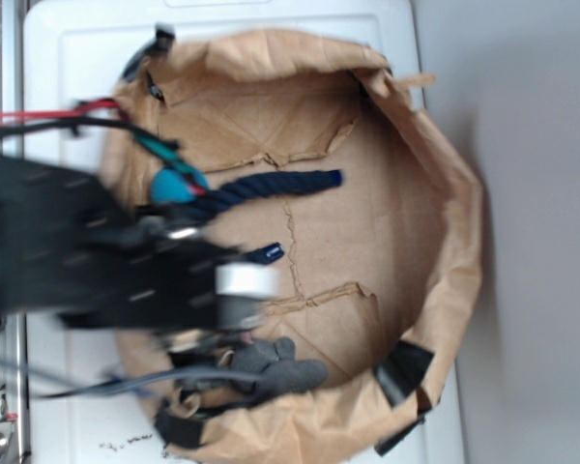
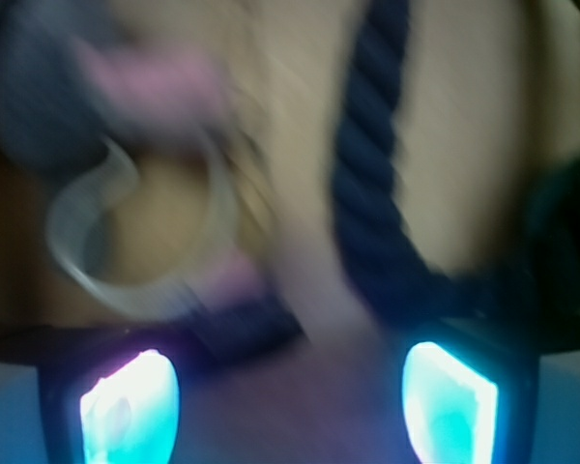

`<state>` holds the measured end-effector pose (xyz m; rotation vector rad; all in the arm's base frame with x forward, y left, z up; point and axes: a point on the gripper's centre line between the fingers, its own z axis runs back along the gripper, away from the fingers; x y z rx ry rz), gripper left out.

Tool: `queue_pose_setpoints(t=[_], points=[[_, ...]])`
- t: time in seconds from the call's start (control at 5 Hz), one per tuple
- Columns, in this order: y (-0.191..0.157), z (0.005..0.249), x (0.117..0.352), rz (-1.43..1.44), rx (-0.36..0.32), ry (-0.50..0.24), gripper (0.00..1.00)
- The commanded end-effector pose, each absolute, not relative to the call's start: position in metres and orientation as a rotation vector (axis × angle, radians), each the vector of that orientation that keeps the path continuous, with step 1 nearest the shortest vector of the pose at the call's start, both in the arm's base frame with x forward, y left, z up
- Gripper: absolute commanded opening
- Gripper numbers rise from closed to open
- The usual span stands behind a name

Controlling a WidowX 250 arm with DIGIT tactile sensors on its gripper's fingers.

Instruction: Grab the gray animal.

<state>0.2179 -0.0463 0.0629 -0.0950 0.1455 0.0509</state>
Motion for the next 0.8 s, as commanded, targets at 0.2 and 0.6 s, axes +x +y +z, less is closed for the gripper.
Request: queue_pose_setpoints(t=[0.2,0.6], points=[[-0.018,0.111,0.242,-0.064,-0.242,0.116,1.0],[-0.012,0.089,0.232,-0.24,-0.394,0.027,1.0]])
